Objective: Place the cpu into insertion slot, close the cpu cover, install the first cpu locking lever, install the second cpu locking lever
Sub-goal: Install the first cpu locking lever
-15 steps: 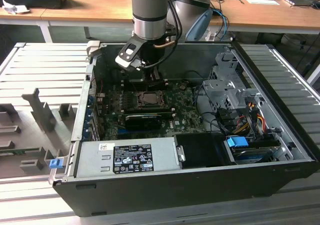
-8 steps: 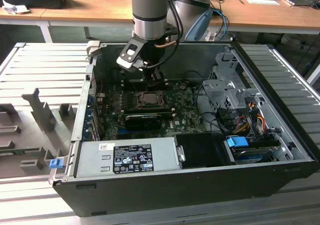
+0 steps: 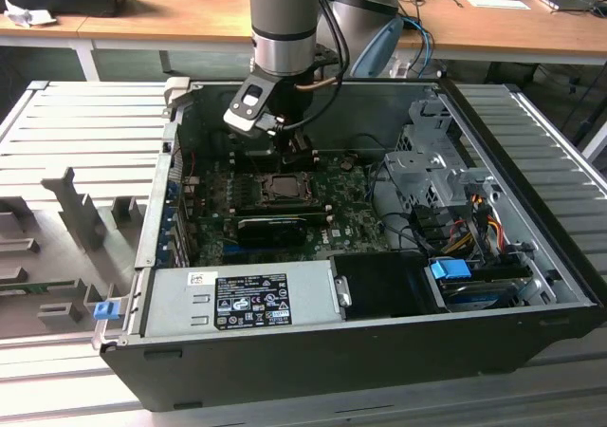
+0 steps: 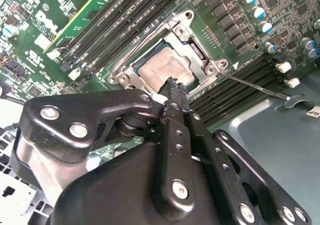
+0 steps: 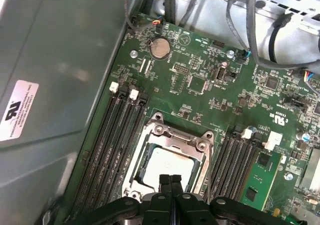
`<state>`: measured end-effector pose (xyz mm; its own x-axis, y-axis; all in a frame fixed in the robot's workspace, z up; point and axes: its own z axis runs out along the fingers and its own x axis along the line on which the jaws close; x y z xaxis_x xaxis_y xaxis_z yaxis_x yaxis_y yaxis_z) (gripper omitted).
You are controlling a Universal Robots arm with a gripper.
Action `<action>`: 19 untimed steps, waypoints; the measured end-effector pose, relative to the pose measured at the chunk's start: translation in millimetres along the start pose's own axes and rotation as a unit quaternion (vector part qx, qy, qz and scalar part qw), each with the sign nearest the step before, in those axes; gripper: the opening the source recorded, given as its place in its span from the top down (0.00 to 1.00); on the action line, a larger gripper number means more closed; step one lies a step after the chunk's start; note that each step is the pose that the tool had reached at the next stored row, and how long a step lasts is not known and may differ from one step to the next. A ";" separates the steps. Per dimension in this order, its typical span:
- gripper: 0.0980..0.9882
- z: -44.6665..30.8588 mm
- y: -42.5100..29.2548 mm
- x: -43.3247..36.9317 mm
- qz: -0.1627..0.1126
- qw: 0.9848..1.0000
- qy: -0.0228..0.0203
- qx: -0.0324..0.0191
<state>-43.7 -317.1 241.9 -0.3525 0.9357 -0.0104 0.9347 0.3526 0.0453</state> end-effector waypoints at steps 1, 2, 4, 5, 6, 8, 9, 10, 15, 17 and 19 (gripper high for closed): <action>0.99 0.0 0.0 0.0 -0.008 1.000 0.000 0.000; 0.99 0.0 0.0 0.0 -0.013 1.000 0.001 0.000; 0.99 0.0 0.0 0.0 -0.019 1.000 0.001 0.000; 0.99 0.0 0.0 0.0 -0.023 1.000 0.001 0.000; 0.99 0.0 0.0 0.0 -0.025 1.000 0.001 0.000; 0.99 0.0 0.0 0.0 -0.035 0.999 0.002 0.000; 0.99 0.0 0.0 0.0 -0.040 0.999 0.002 0.000; 0.99 0.0 0.0 0.0 -0.044 0.999 0.002 0.000; 0.99 0.0 0.0 0.0 -0.064 0.998 0.003 -0.001; 0.99 0.0 0.0 0.0 -0.071 0.997 0.003 -0.001; 0.99 0.0 0.0 0.0 -0.076 0.997 0.003 -0.001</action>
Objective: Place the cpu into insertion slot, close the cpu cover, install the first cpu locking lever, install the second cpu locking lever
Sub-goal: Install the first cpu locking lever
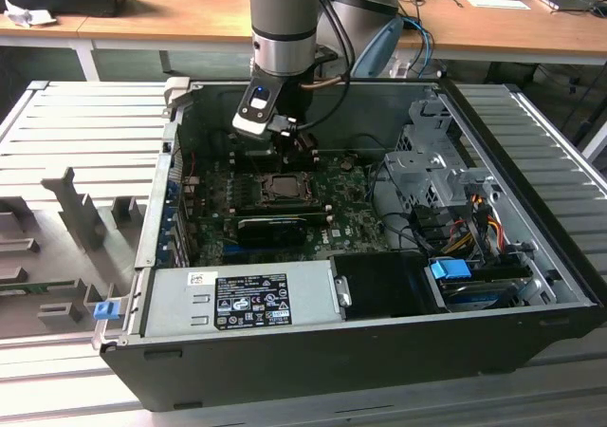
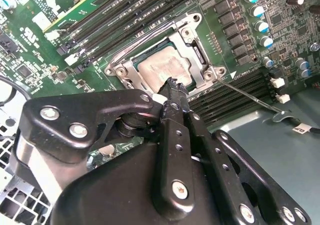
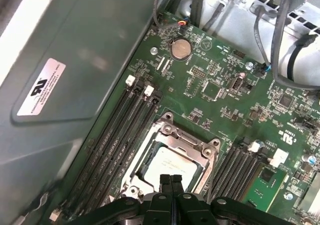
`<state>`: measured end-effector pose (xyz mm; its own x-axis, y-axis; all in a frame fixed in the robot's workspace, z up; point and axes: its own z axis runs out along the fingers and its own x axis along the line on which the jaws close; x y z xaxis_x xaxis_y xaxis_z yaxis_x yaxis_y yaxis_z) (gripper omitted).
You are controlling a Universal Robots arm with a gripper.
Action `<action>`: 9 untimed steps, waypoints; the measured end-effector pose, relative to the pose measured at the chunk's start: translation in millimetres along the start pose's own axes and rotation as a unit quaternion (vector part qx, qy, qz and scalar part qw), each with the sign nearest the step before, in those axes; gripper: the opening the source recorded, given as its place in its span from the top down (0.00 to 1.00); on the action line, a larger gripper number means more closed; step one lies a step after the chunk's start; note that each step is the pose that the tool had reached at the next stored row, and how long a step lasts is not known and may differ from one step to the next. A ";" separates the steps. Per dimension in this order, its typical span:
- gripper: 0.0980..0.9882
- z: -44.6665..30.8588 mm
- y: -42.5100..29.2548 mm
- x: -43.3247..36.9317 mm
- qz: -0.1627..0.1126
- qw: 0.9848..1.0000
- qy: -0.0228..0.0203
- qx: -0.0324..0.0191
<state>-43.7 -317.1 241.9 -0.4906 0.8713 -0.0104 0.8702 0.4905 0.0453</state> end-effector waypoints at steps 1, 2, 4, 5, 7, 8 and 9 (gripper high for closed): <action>0.99 0.0 0.0 0.0 -0.002 1.000 0.000 0.000; 0.99 0.0 0.0 0.0 -0.005 1.000 0.000 0.000; 0.99 0.0 0.0 0.0 -0.010 1.000 0.000 0.000; 0.99 0.0 0.0 0.0 -0.015 1.000 0.001 0.000; 0.99 0.0 0.0 0.0 -0.020 1.000 0.001 0.000; 0.99 0.0 0.0 0.0 -0.022 1.000 0.001 0.000; 0.99 0.0 0.0 0.0 -0.025 1.000 0.001 0.000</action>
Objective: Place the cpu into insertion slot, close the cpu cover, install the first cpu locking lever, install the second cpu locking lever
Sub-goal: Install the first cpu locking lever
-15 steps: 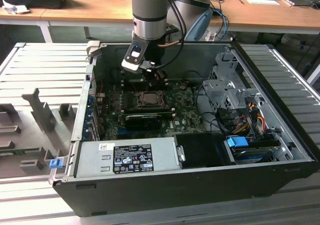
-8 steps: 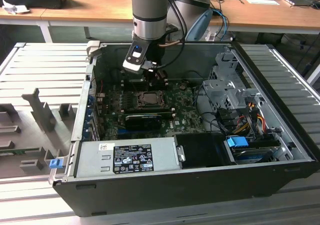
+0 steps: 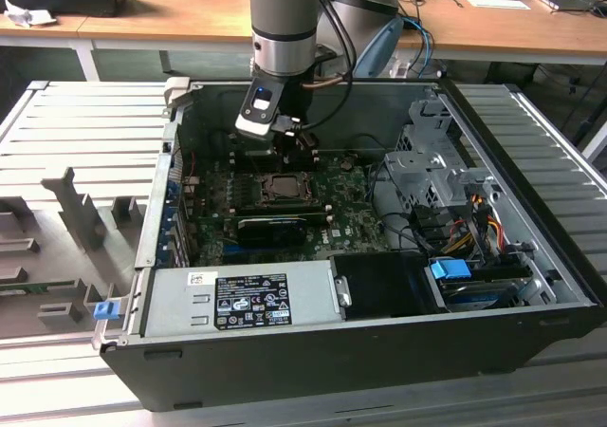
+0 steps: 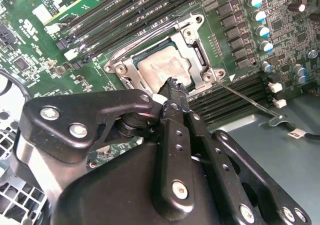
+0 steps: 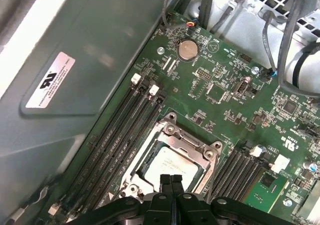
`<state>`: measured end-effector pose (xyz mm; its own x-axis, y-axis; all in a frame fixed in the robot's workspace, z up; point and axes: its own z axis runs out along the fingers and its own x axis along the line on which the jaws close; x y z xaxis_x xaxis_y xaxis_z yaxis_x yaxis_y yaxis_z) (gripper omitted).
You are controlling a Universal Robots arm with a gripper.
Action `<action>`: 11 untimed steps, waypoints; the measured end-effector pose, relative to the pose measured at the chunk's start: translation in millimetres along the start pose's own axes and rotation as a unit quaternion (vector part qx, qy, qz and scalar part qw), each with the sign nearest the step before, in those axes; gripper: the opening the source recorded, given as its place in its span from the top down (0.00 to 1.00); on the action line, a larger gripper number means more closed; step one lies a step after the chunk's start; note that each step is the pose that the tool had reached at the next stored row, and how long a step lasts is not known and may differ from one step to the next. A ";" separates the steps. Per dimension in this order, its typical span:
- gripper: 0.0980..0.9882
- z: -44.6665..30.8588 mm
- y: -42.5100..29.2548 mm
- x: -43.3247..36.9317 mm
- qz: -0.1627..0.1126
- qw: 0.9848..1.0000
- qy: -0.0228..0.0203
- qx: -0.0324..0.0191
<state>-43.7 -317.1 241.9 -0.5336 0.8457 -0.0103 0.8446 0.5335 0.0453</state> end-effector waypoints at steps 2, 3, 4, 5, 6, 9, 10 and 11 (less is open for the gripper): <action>0.99 0.0 0.0 0.0 -0.006 1.000 0.000 0.000; 0.99 0.0 0.0 0.0 -0.009 1.000 0.000 0.000; 0.99 0.0 0.0 0.0 -0.011 1.000 0.000 0.000; 0.99 0.0 0.0 0.0 -0.015 1.000 0.001 0.000; 0.99 0.0 0.0 0.0 -0.018 1.000 0.001 0.000; 0.99 0.0 0.0 0.0 -0.027 1.000 0.001 0.000; 0.99 0.0 0.0 0.0 -0.029 1.000 0.001 0.000; 0.99 0.0 0.0 0.0 -0.032 0.999 0.001 0.000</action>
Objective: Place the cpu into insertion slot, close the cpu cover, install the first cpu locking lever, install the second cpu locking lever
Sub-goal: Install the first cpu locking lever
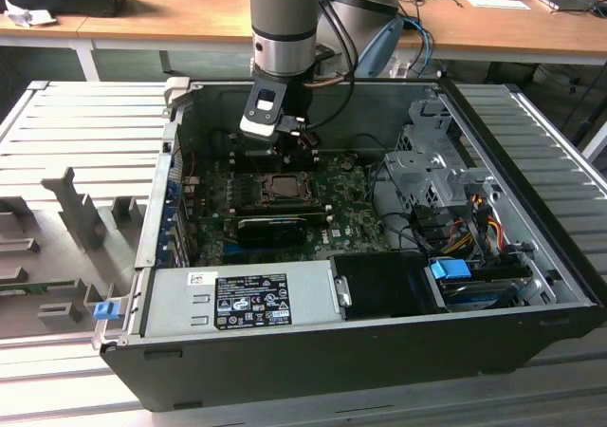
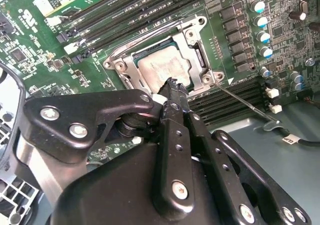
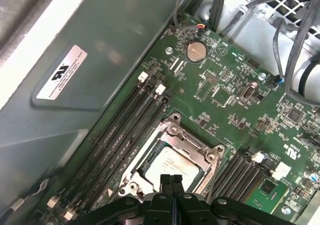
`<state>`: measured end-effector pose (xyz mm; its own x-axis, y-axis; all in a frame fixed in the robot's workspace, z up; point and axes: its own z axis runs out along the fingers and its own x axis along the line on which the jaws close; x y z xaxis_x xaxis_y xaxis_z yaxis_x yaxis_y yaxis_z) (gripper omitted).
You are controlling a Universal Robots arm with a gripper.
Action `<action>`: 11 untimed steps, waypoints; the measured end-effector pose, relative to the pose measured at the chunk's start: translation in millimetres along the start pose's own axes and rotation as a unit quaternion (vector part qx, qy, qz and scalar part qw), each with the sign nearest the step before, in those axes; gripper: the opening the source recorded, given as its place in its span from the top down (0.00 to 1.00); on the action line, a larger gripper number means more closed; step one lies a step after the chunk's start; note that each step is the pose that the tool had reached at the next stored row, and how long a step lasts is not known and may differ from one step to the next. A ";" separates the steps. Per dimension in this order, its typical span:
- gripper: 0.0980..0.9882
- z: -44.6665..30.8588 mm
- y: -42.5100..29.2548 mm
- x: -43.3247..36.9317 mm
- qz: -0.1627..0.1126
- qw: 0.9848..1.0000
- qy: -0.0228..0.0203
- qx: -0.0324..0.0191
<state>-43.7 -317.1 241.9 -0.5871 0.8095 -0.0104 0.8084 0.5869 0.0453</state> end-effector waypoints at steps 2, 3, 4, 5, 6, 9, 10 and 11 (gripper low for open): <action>0.99 0.0 0.0 0.0 -0.005 1.000 0.000 0.000; 0.99 0.0 0.0 0.0 -0.007 1.000 0.000 0.000; 0.99 0.0 0.0 0.0 -0.010 1.000 0.000 0.000; 0.99 0.0 0.0 0.0 -0.012 1.000 0.001 0.000; 0.99 0.0 0.0 0.0 -0.016 1.000 0.001 0.000; 0.99 0.0 0.0 0.0 -0.028 1.000 0.001 0.000; 0.99 0.0 0.0 0.0 -0.034 0.999 0.002 0.000; 0.99 0.0 0.0 0.0 -0.041 0.999 0.002 0.000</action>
<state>-43.7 -317.1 241.9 -0.6513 0.7587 -0.0103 0.7577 0.6510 0.0453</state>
